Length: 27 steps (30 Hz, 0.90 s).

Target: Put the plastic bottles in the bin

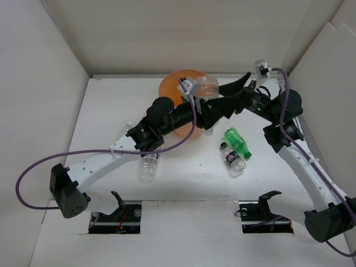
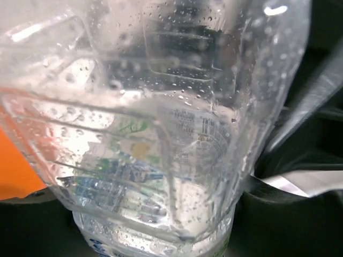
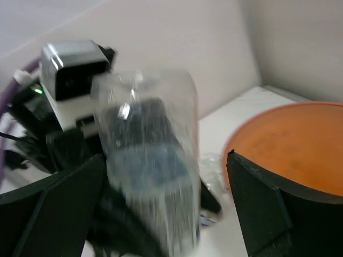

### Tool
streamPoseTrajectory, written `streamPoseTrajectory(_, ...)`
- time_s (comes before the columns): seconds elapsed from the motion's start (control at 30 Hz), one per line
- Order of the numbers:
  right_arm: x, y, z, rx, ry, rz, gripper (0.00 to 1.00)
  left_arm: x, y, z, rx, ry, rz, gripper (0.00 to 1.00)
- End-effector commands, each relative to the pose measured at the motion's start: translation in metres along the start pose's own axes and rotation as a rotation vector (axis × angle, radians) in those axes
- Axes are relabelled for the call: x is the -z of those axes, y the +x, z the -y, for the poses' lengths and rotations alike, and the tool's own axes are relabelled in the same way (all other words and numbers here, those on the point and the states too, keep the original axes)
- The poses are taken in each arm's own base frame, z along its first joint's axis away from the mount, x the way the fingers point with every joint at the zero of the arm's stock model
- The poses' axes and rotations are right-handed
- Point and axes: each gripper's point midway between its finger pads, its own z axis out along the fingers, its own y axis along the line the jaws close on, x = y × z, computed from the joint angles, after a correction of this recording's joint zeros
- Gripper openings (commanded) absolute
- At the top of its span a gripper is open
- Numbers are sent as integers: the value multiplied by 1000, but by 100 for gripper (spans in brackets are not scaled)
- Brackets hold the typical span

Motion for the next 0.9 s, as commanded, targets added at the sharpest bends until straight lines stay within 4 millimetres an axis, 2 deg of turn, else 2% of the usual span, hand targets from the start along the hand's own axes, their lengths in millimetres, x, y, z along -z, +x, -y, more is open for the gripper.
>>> streamPoseTrajectory(0.0,32,-26,40,142,242,22,100,10,-83,-52,-51,-289,209,8)
streamPoseTrajectory(0.03,42,-32,41,168,278,33,100,12,-84,-68,-49,-356,196,8)
streamPoseTrajectory(0.07,50,-30,50,178,317,29,100,11,-87,-97,-48,-467,206,8)
streamPoseTrajectory(0.1,62,-24,66,194,379,14,100,11,-105,-103,-66,-500,234,8)
streamPoseTrajectory(0.13,69,-21,68,209,399,7,100,10,-109,-114,-75,-545,237,7)
streamPoseTrajectory(0.17,75,-17,78,207,438,-4,100,6,-104,-133,-96,-616,224,7)
streamPoseTrajectory(0.2,82,-15,84,227,473,-10,100,8,-117,-143,-106,-650,250,7)
streamPoseTrajectory(0.27,95,7,104,194,543,-63,100,5,-119,-159,-107,-696,250,7)
streamPoseTrajectory(0.3,102,11,115,196,602,-71,100,5,-115,-178,-118,-747,240,7)
streamPoseTrajectory(0.33,114,23,126,194,671,-122,100,4,-118,-185,-119,-767,253,7)
streamPoseTrajectory(0.4,129,49,154,163,811,-212,100,-2,-106,-205,-120,-807,223,11)
streamPoseTrajectory(0.43,144,57,171,179,933,-248,100,-1,-107,-214,-120,-829,226,14)
streamPoseTrajectory(0.47,155,72,178,159,990,-309,100,-3,-104,-216,-120,-834,214,20)
streamPoseTrajectory(0.5,164,87,192,142,1041,-363,100,-7,-96,-223,-121,-849,198,37)
streamPoseTrajectory(0.53,166,94,196,136,1067,-391,100,-6,-91,-229,-112,-874,192,41)
streamPoseTrajectory(0.57,178,104,205,125,1129,-426,100,-6,-91,-229,-112,-874,191,45)
streamPoseTrajectory(0.6,185,118,214,107,1160,-467,100,-8,-84,-232,-100,-881,175,53)
streamPoseTrajectory(0.63,191,120,221,110,1199,-479,100,-8,-84,-232,-91,-880,179,65)
streamPoseTrajectory(0.7,196,135,229,82,1224,-516,100,-8,-84,-232,-81,-879,184,76)
streamPoseTrajectory(0.73,203,148,237,57,1243,-555,100,-10,-83,-230,-72,-867,183,82)
streamPoseTrajectory(0.77,203,154,239,45,1238,-570,100,-13,-77,-229,-70,-849,166,93)
streamPoseTrajectory(0.8,202,156,244,47,1237,-568,100,-14,-73,-228,-60,-835,150,96)
streamPoseTrajectory(0.87,203,171,249,29,1224,-589,100,-12,-81,-216,-48,-797,160,100)
